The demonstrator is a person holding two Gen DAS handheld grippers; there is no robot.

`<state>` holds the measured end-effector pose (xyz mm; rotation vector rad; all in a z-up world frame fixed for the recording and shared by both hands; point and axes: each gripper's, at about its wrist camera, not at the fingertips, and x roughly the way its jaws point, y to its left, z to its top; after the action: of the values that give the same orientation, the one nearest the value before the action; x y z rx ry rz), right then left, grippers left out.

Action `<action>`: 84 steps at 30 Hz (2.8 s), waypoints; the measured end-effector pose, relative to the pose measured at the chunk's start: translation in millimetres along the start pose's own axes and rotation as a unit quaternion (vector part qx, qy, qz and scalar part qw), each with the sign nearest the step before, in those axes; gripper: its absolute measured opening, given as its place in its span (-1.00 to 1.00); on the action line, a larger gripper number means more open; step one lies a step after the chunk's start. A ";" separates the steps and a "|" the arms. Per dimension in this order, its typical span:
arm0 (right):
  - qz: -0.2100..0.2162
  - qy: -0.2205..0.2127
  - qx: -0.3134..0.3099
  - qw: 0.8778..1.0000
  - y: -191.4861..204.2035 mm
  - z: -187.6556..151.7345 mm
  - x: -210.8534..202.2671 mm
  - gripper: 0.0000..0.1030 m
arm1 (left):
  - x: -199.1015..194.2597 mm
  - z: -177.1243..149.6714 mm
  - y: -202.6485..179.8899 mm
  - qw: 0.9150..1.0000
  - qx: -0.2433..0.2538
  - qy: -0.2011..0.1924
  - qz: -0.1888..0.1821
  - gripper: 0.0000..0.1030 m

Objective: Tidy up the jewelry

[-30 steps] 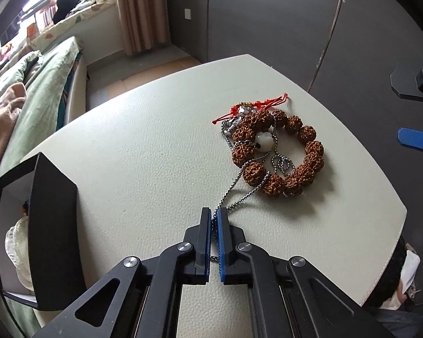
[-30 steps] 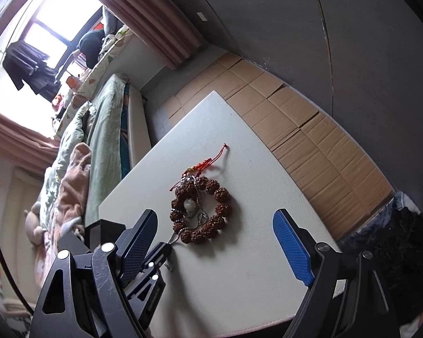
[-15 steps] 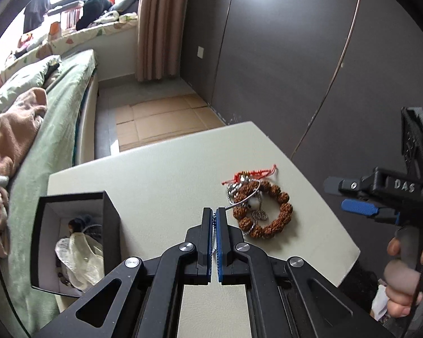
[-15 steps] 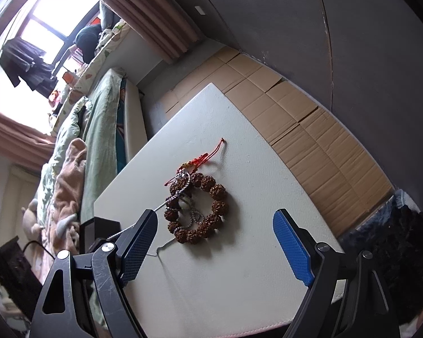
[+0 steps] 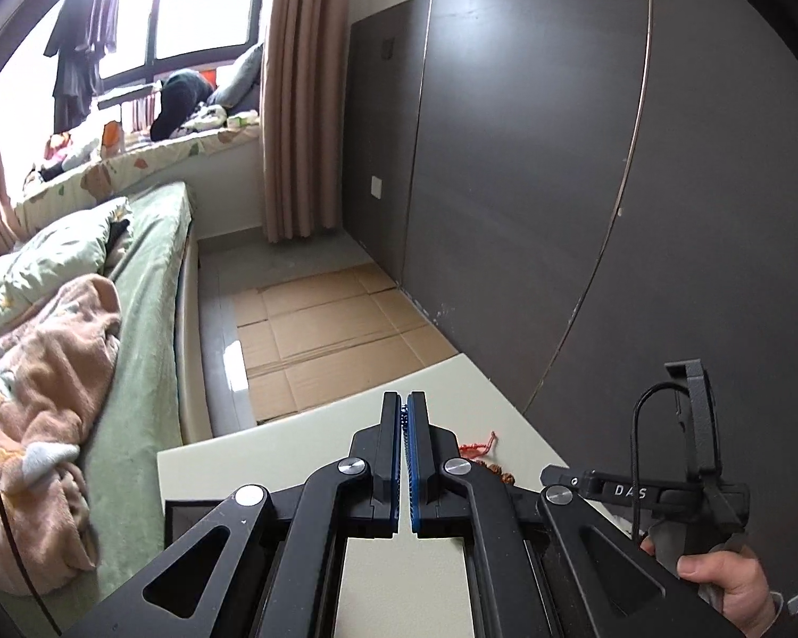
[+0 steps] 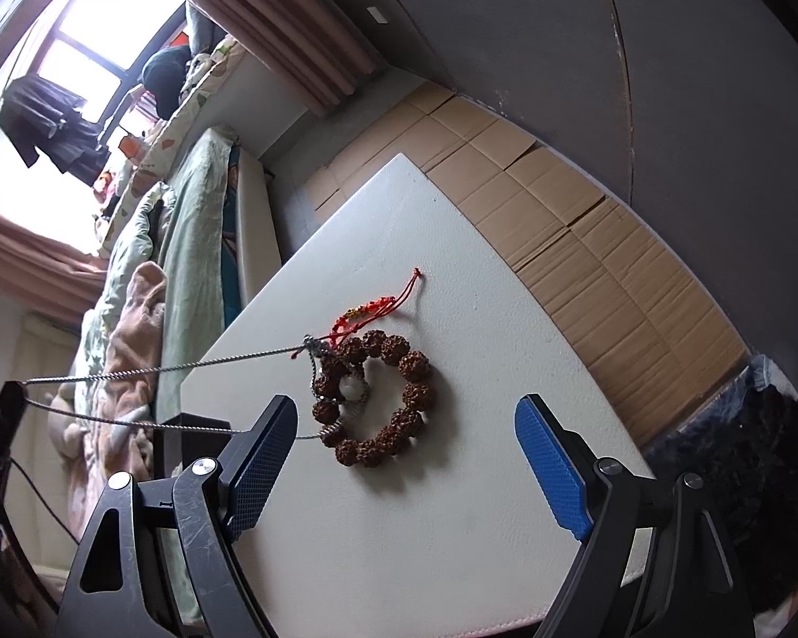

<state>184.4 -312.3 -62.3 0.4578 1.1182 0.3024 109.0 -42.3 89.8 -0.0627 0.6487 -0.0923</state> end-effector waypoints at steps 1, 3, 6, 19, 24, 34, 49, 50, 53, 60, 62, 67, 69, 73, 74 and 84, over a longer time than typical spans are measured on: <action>0.003 0.001 0.002 1.000 -0.9 0.6 0.4 0.64 | -4.0 5.6 -1.4 1.000 0.003 -0.004 0.001 -0.98; 0.008 0.003 0.007 1.000 -2.9 1.0 2.0 0.64 | -12.2 16.2 -2.5 1.000 0.009 -0.013 0.004 -1.00; 0.022 0.007 0.010 1.000 -4.2 3.5 5.2 0.59 | -24.8 32.4 -5.2 0.999 0.019 -0.030 0.012 -1.00; 0.019 0.035 0.012 0.999 -8.3 14.1 27.6 0.32 | -5.7 42.9 7.9 0.999 0.024 0.009 0.026 -1.00; 0.023 0.026 0.023 0.999 -13.8 19.1 20.2 0.32 | 47.7 12.8 18.2 0.996 -0.022 0.092 -0.004 -0.95; 0.022 0.013 0.033 0.999 -23.6 29.6 11.4 0.32 | 110.6 -43.7 12.2 0.986 -0.059 0.152 -0.028 0.30; 0.018 -0.002 0.055 0.998 -34.6 42.2 6.0 0.32 | 183.0 -82.4 -4.0 0.977 -0.059 0.199 -0.042 -0.12; 0.018 -0.003 0.056 0.998 -34.2 42.7 5.8 0.32 | 185.3 -83.3 -3.5 0.978 -0.059 0.198 -0.041 -0.14; 0.019 -0.001 0.052 0.998 -31.6 43.7 7.3 0.32 | 189.7 -86.4 -2.3 0.977 -0.067 0.198 -0.051 -0.44; 0.017 0.003 0.048 0.999 -27.6 42.8 11.7 0.32 | 186.6 -88.9 1.0 0.973 -0.088 0.199 -0.081 -0.75; 0.016 0.005 0.044 0.999 -26.0 41.6 13.0 0.32 | 182.5 -88.9 2.4 0.972 -0.092 0.197 -0.089 -0.75; 0.007 0.014 0.026 1.000 -19.4 38.2 18.2 0.32 | 166.6 -82.3 5.6 0.970 -0.105 0.194 -0.104 -0.75; 0.000 0.019 0.018 1.000 -17.2 36.9 21.1 0.32 | 158.2 -78.1 6.4 0.970 -0.108 0.189 -0.109 -0.75; -0.012 0.029 -0.002 1.000 -10.9 32.9 28.8 0.32 | 144.3 -69.0 9.1 0.969 -0.116 0.182 -0.118 -0.75; -0.015 0.032 -0.010 0.999 -8.1 31.4 31.2 0.32 | 141.9 -67.1 10.0 0.969 -0.117 0.181 -0.119 -0.75; -0.058 0.081 -0.095 0.991 25.2 9.4 68.5 0.17 | 119.6 -57.5 26.0 0.967 -0.138 0.172 -0.125 -0.75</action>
<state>221.0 -261.1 -100.6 0.2014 1.2561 0.3439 170.8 -30.7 -30.0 -0.4060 0.9960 -0.2597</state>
